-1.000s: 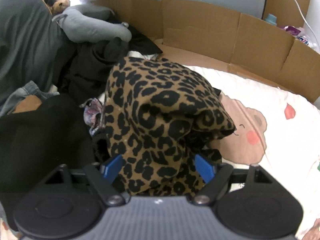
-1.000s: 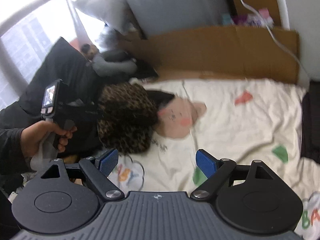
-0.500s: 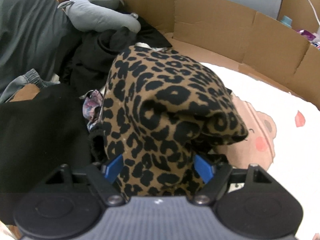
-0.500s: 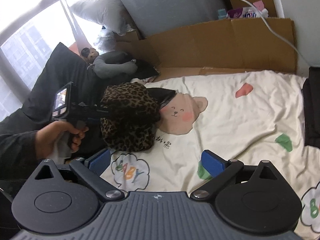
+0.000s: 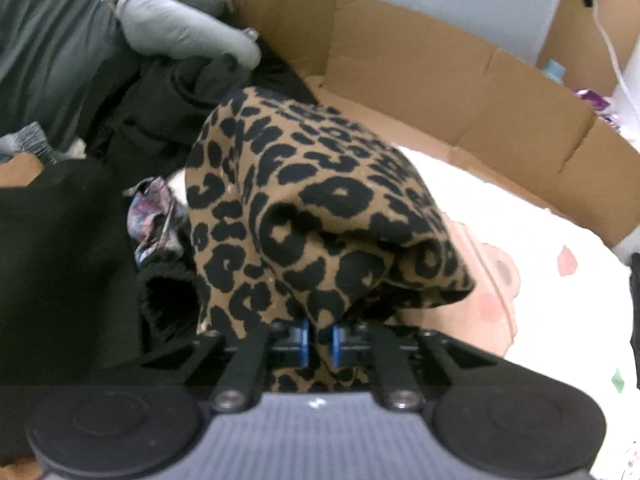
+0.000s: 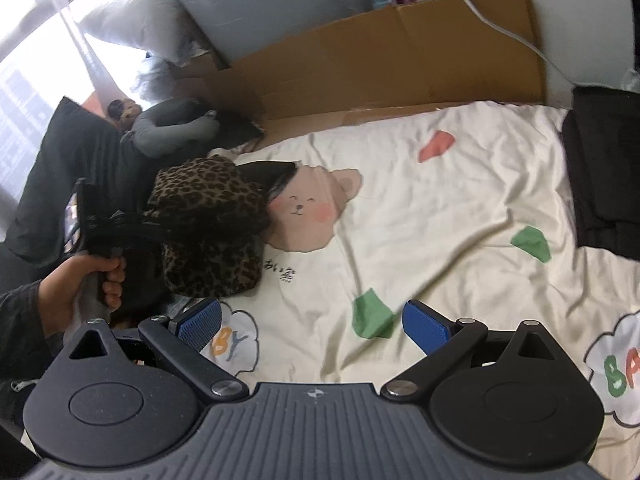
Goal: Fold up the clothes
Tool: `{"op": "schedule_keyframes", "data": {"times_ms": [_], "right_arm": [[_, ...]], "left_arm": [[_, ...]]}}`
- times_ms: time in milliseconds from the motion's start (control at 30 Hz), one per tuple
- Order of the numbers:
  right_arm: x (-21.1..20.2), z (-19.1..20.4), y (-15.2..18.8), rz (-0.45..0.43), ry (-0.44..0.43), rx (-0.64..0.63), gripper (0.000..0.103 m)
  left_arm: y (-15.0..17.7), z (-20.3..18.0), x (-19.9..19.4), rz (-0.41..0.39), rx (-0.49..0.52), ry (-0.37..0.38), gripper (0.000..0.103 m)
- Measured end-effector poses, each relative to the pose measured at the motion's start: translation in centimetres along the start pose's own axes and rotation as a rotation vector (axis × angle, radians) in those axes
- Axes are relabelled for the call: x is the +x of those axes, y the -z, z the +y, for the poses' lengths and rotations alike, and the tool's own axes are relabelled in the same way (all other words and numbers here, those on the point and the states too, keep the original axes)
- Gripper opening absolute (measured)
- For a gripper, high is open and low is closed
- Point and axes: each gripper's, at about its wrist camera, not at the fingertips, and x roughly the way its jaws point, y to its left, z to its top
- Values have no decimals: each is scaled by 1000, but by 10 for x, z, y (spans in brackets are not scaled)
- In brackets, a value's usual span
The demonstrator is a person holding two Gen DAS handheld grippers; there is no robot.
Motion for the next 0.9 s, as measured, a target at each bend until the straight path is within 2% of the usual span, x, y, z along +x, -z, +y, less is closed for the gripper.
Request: {"op": "schedule_keyframes", "data": {"times_ms": [167, 367, 733, 900], "right_arm": [[3, -4, 1, -2, 21, 8, 100], [12, -7, 0, -11, 15, 6, 100], [29, 3, 5, -61, -20, -68, 100], [37, 12, 15, -49, -51, -86, 100]], "left_arm": [[0, -12, -17, -36, -9, 83, 7], [6, -43, -42, -49, 75, 195, 6], [29, -89, -78, 15, 169, 385, 2], [42, -117, -91, 46, 227, 462, 0]]}}
